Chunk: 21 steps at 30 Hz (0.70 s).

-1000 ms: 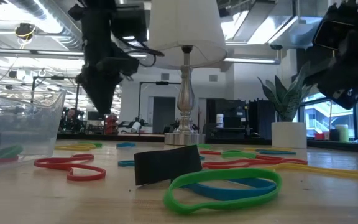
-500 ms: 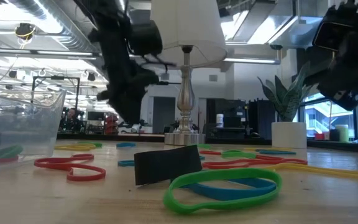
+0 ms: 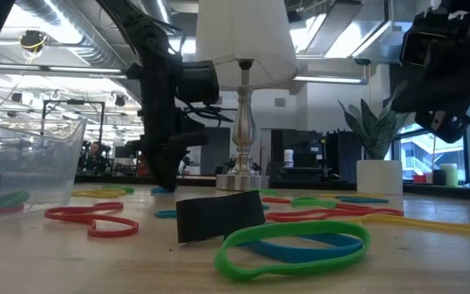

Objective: Pick and place rubber bands into bin
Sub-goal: Put the blue rubber band into the transparent bin

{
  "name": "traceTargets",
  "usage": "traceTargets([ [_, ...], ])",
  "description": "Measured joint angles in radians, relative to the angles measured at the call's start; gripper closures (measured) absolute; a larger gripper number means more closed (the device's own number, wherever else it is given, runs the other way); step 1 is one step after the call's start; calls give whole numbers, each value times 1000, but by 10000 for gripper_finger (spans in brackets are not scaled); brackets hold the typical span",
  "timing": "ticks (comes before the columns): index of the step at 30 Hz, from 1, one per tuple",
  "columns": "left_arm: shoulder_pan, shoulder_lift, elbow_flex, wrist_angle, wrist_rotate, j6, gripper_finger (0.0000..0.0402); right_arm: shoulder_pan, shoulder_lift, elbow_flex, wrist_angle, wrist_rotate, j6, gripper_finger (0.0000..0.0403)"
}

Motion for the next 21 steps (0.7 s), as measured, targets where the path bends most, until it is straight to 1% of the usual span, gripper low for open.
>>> traceTargets([
  [1, -3, -6, -1, 3, -2, 7, 377, 0, 0, 0, 5, 0, 0, 402],
  [2, -6, -16, -3, 6, -2, 10, 388, 0, 0, 0, 8, 0, -1, 403],
  [4, -14, -39, -4, 2, -9, 22, 395, 0, 0, 0, 11, 0, -1, 402],
  [5, -18, -55, -7, -6, 7, 29, 398, 0, 0, 0, 11, 0, -3, 402],
  [6, -25, -79, -7, -26, 35, 32, 400, 0, 0, 0, 11, 0, -5, 402],
  [9, -56, -170, -6, -78, 39, 27, 400, 0, 0, 0, 11, -1, -24, 401],
  [12, -116, -262, -6, -143, -32, 22, 400, 0, 0, 0, 10, -2, -63, 395],
  [15, -217, -348, 20, -236, -76, -24, 400, 0, 0, 0, 11, -2, -92, 391],
  [19, -360, -389, 112, -379, -196, -96, 400, 0, 0, 0, 11, -3, -137, 390],
  [21, -417, -387, 154, -404, -234, -126, 400, 0, 0, 0, 11, -3, -159, 390],
])
